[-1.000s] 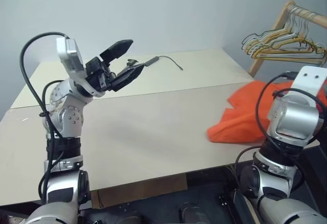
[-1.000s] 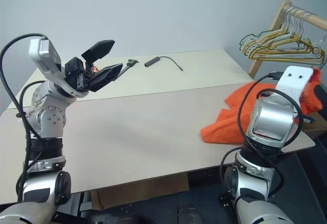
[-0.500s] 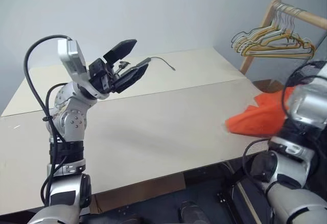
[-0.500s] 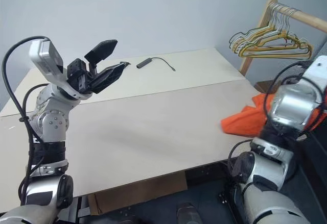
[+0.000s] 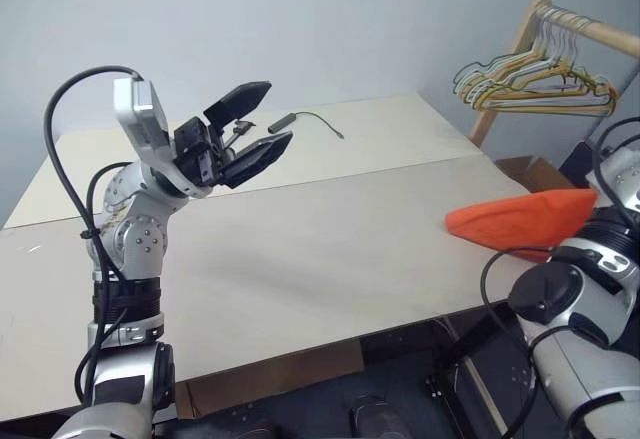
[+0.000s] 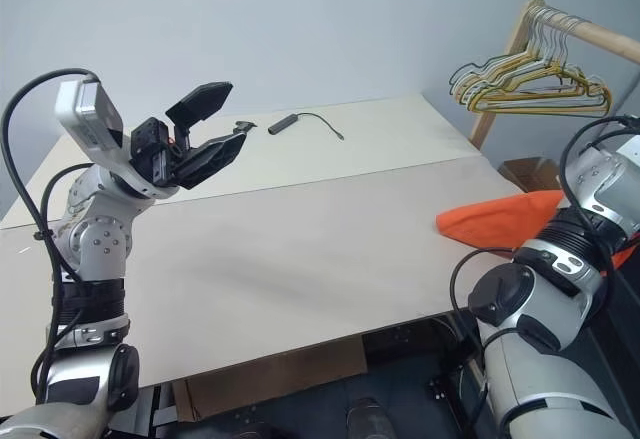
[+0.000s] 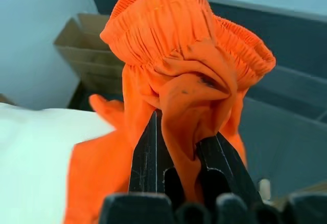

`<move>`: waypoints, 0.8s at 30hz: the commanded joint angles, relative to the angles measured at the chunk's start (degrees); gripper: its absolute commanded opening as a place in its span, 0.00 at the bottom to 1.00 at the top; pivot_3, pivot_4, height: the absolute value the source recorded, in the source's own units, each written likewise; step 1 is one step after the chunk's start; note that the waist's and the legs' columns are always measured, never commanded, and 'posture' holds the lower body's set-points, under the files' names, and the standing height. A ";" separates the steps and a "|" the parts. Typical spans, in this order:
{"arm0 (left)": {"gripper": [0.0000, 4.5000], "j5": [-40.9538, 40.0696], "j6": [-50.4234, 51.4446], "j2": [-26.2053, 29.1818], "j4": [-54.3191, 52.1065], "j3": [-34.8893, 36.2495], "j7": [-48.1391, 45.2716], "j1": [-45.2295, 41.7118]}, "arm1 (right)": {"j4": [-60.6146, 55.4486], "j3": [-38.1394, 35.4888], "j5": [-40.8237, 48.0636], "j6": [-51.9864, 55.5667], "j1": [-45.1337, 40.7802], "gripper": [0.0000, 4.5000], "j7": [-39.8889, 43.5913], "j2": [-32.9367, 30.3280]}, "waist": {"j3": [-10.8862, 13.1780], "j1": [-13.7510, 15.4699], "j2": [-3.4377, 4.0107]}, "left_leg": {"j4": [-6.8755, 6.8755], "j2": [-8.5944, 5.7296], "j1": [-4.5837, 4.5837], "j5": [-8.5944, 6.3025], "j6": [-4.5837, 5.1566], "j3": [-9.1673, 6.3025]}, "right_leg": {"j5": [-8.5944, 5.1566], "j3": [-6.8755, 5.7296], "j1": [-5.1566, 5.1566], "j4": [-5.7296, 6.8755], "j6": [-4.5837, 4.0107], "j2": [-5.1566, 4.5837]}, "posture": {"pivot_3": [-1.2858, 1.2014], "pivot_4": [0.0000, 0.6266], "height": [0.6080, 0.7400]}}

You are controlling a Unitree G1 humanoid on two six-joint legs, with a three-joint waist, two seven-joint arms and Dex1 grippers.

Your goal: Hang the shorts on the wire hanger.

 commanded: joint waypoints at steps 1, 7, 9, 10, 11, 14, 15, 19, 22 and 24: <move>0.99 -0.80 -0.21 0.35 -1.49 0.62 -0.01 -0.53 | 0.10 1.52 0.11 -0.20 1.16 0.00 -0.99 -1.05 | 0.00 0.12 0.00 | 0.00 0.00 0.01 0.00 0.00 -0.01 | 0.00 -0.02 0.05 -0.03 0.00 0.00 | 0.47 0.00 1.00; 0.99 -0.54 -0.71 -0.16 -1.16 0.42 -0.03 -0.77 | 1.44 7.82 -2.26 -0.44 3.67 0.00 -0.90 -2.90 | 0.00 0.07 0.00 | 0.00 0.00 0.13 -0.02 0.03 -0.01 | 0.00 -0.04 0.23 -0.12 0.01 0.00 | 0.47 0.00 1.00; 1.00 -0.44 -0.82 -0.28 -1.18 0.39 0.04 -0.80 | 0.91 9.45 -3.19 -1.44 4.54 0.17 -1.24 -3.43 | 0.00 0.06 0.00 | -0.01 0.01 0.20 -0.02 0.04 -0.02 | 0.00 -0.04 0.30 -0.15 0.01 0.02 | 0.47 0.00 1.00; 1.00 -0.31 -0.86 -0.27 -1.27 0.33 0.07 -0.72 | 0.35 10.31 -3.70 -1.81 5.00 0.21 -1.30 -3.66 | 0.01 0.04 0.01 | -0.02 0.01 0.21 -0.02 0.04 -0.01 | 0.00 -0.04 0.30 -0.15 0.01 0.02 | 0.47 0.00 1.00; 1.00 -0.21 -0.92 -0.27 -1.33 0.27 0.07 -0.65 | 0.03 11.04 -4.12 -2.08 5.32 0.28 -1.42 -3.85 | 0.01 0.01 0.01 | -0.02 0.01 0.23 -0.02 0.04 0.00 | 0.00 -0.03 0.30 -0.14 0.01 0.02 | 0.47 0.00 1.00; 1.00 0.13 -1.07 -0.19 -1.44 0.08 0.03 -0.32 | -1.11 13.84 -5.66 -2.96 6.27 0.51 -1.18 -4.43 | 0.05 -0.03 0.11 | -0.03 0.00 0.24 -0.02 0.04 0.00 | 0.00 -0.01 0.30 -0.14 0.01 0.02 | 0.47 0.00 1.00; 1.00 0.21 -1.10 -0.16 -1.46 0.04 -0.02 -0.21 | -1.86 15.24 -6.52 -3.39 6.65 0.58 -1.18 -4.56 | 0.05 -0.02 0.12 | -0.03 0.00 0.24 -0.02 0.04 0.01 | 0.00 0.00 0.30 -0.15 0.01 0.02 | 0.47 0.00 1.00; 1.00 0.45 -1.08 -0.05 -1.54 -0.09 0.01 -0.07 | -4.93 20.45 -10.87 -3.99 7.42 0.91 -2.91 -4.59 | 0.05 -0.02 0.13 | -0.05 0.01 0.24 -0.02 0.04 0.00 | -0.01 0.00 0.30 -0.15 0.01 0.03 | 0.47 0.00 1.00; 1.00 0.67 -1.10 0.09 -1.66 -0.15 -0.12 0.17 | -7.58 24.68 -14.70 -4.61 8.38 0.99 -3.97 -4.76 | 0.05 0.00 0.13 | -0.05 0.01 0.24 -0.02 0.04 0.00 | -0.01 0.00 0.30 -0.15 0.02 0.02 | 0.47 0.00 1.00; 1.00 0.75 -1.10 0.14 -1.73 -0.17 -0.13 0.28 | -9.53 28.08 -17.48 -6.25 9.27 0.99 -4.05 -5.37 | 0.06 0.04 0.13 | -0.05 0.01 0.24 -0.02 0.04 0.00 | -0.01 0.00 0.29 -0.15 0.02 0.03 | 0.47 0.00 1.00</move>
